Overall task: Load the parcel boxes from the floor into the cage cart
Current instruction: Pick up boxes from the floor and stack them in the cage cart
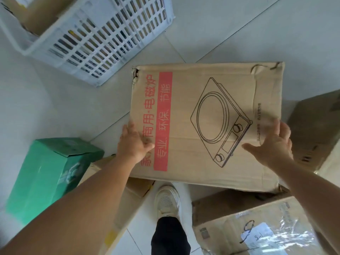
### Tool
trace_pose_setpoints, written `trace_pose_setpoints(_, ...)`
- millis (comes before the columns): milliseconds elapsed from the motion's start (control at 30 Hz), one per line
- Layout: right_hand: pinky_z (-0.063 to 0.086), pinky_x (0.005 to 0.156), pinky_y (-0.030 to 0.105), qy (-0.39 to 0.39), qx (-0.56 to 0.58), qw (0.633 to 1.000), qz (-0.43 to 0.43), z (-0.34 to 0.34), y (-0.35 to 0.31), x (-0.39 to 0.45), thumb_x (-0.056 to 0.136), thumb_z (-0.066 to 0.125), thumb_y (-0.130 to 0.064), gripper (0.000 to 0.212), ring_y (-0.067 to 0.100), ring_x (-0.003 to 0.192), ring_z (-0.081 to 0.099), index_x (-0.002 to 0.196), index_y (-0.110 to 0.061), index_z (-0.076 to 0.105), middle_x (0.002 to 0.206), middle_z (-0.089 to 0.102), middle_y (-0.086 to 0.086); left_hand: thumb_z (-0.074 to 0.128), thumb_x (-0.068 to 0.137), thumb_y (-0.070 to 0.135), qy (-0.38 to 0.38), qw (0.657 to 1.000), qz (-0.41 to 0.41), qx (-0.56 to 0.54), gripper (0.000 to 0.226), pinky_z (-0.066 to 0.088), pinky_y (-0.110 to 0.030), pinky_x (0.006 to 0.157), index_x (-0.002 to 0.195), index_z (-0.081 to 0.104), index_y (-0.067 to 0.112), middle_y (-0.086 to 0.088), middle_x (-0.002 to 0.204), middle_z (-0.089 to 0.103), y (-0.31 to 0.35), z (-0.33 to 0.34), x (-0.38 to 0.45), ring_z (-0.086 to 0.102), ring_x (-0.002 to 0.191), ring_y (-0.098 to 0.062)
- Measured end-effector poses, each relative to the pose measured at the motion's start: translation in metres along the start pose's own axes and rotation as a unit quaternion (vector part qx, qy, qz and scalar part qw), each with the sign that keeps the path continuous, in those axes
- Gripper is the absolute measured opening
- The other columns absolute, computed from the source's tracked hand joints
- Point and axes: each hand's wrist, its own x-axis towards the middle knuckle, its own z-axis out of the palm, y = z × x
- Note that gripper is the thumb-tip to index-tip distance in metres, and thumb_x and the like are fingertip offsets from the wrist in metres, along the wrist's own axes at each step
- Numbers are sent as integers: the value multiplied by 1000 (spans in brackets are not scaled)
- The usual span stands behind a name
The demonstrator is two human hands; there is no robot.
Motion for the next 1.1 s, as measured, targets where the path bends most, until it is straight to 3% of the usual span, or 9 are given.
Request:
trace_pose_setpoints(133, 39, 106, 59, -4, 49, 998, 27, 7, 5, 15, 64, 88, -41, 137, 44, 133, 35, 151, -34, -19, 154, 14, 11, 84, 70, 29, -18, 996, -35, -77, 102, 48, -48, 95, 144, 15, 18, -8, 134, 38, -2, 6, 12, 53, 118, -29)
trace_pose_setpoints(333, 38, 106, 57, -18, 107, 992, 61, 6, 8, 26, 62, 91, -26, 144, 42, 130, 38, 151, -31, -21, 151, 22, 19, 91, 55, 31, -38, 988, -68, -130, 113, 49, -53, 95, 140, 18, 22, -5, 126, 47, -13, 6, 27, 55, 116, -28)
trace_pose_setpoints(600, 40, 104, 51, -10, 160, 986, 34, -8, 7, 17, 64, 90, -19, 131, 37, 127, 39, 153, -30, -6, 147, 25, 13, 90, 61, 25, -4, 988, -47, -149, 81, 51, -45, 87, 118, 33, 23, -3, 119, 51, -7, -6, 12, 56, 108, -23)
trace_pose_setpoints(767, 41, 103, 46, 3, 162, 987, -3, -50, -6, -9, 67, 89, -22, 133, 32, 130, 38, 154, -29, -12, 149, 23, 9, 90, 60, 22, 16, 982, -40, -185, 78, 50, -37, 77, 114, 34, 20, -4, 115, 52, 2, -37, -16, 56, 102, -21)
trace_pose_setpoints(867, 41, 103, 44, 12, 153, 988, -20, -88, -17, -30, 67, 89, -24, 133, 32, 130, 39, 154, -29, -12, 148, 24, 9, 91, 57, 24, 25, 979, -43, -199, 79, 53, -44, 82, 112, 34, 22, -5, 114, 55, 10, -67, -40, 59, 103, -24)
trace_pose_setpoints(967, 38, 108, 45, 28, 145, 988, -41, -128, -29, -56, 65, 90, -26, 135, 32, 129, 40, 154, -29, -13, 146, 27, 9, 91, 58, 19, 39, 972, -33, -229, 76, 53, -42, 79, 112, 37, 20, -5, 111, 57, 21, -101, -71, 60, 100, -23)
trace_pose_setpoints(1100, 47, 99, 54, 55, 117, 987, -91, -178, -41, -99, 63, 91, -28, 135, 31, 109, 47, 153, -31, -10, 136, 35, 12, 87, 64, 13, 52, 962, -26, -266, 69, 53, -36, 72, 113, 38, 17, -2, 105, 60, 34, -146, -122, 62, 94, -20)
